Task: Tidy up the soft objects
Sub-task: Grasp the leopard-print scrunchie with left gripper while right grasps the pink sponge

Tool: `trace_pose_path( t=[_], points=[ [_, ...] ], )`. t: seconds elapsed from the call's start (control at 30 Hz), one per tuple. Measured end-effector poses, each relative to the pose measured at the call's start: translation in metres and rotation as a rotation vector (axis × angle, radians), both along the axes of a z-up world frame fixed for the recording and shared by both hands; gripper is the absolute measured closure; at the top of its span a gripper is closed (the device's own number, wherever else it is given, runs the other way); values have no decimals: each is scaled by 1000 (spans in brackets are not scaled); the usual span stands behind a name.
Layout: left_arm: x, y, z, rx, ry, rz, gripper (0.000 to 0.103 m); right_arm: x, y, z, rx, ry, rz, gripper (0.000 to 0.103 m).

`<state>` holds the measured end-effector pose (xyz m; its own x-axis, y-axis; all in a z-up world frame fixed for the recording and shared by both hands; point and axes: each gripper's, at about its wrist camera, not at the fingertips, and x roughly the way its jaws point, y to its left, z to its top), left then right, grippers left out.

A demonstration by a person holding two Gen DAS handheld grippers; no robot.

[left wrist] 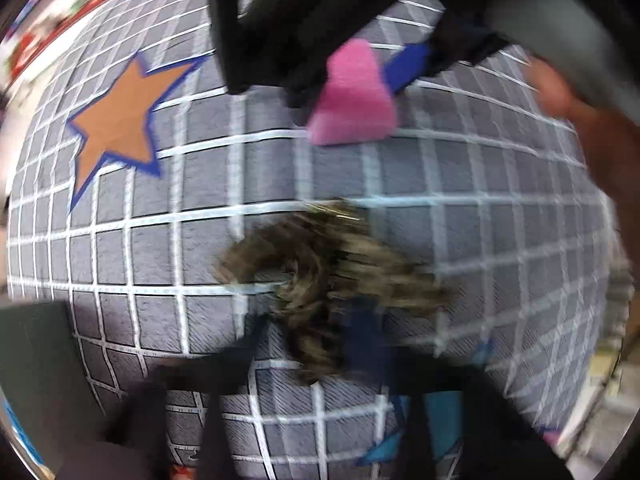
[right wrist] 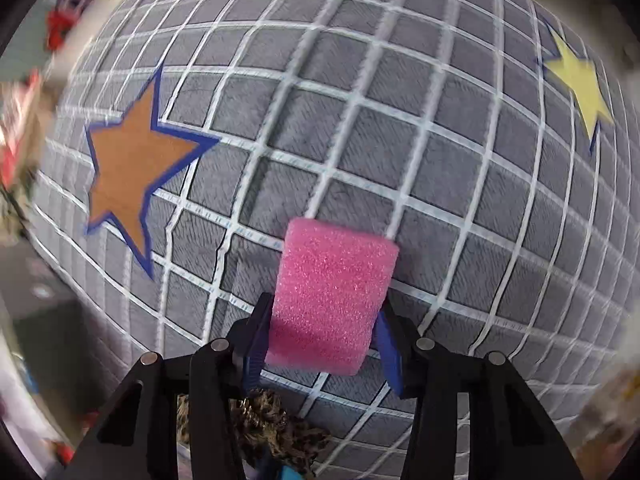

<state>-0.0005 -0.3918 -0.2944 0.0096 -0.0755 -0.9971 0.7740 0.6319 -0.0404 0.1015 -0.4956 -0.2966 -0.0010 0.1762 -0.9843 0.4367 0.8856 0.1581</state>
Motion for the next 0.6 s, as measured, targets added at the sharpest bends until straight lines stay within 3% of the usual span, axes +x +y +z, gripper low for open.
trace_pose_path(
  t=[0.1,0.27,0.37,0.6],
  points=[
    [-12,-4,6,-16,7,-44,90,-19,-13,1,14,4,-53,54],
    [-13,1,11,-1,8,-14,90,-58,-27,12,8,-43,-108,54],
    [-9,7,18,1,-18,-1,90,-79,-21,19,-82,-57,-82,54],
    [8,26,53,-34,-39,4,90,-123,2,28,-51,-97,-118,54]
  ],
)
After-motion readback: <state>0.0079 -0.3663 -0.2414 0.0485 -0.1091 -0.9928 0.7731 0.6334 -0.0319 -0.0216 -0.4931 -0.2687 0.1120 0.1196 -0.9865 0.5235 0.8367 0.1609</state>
